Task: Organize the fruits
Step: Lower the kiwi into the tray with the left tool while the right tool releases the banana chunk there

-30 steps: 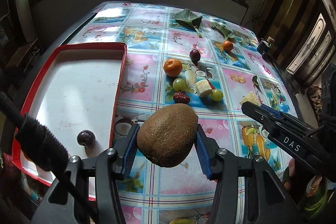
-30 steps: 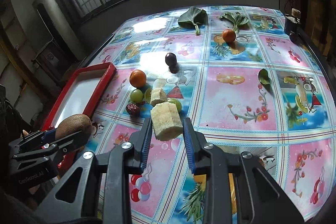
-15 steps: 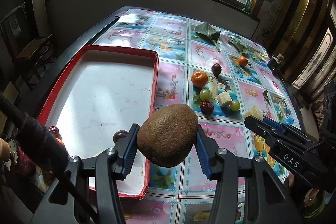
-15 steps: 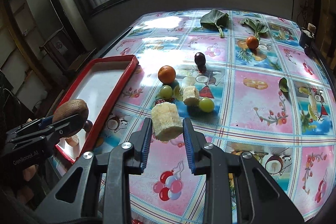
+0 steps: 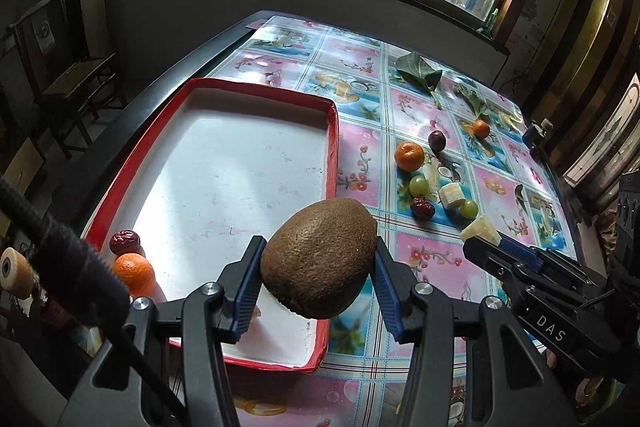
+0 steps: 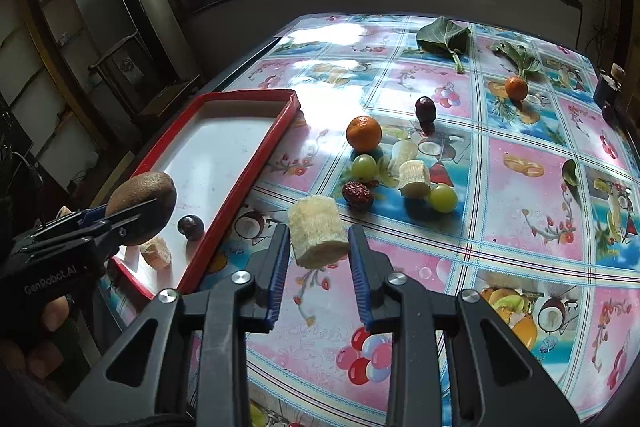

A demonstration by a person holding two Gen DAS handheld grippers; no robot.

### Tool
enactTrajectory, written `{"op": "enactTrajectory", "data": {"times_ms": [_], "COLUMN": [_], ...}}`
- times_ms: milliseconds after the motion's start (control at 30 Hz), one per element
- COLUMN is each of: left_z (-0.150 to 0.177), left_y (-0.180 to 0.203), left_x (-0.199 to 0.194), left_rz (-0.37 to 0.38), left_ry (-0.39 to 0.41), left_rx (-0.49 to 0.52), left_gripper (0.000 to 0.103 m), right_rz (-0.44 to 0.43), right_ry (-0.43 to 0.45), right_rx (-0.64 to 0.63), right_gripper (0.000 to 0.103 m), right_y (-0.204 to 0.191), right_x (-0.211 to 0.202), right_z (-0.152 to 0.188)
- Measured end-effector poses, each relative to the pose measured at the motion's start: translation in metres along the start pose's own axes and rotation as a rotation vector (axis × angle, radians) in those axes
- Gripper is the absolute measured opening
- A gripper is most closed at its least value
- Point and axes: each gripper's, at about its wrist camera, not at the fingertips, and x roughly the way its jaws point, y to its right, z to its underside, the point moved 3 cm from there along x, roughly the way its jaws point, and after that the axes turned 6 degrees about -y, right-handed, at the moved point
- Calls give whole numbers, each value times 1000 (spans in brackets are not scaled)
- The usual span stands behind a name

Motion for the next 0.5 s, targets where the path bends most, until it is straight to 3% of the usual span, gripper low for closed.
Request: {"op": "enactTrajectory", "data": {"times_ms": [500], "left_z": [-11], "left_y": [-65], "left_x": [0], "left_rz": [-71], "left_ry": [9], "left_rx": [-124], "left_gripper": [51], "right_rz": [-66], "right_ry": [-36], "right_rx": [-78], "right_gripper": [32], "right_y": [-44], "right_x": [26], "right_z": [-13]}}
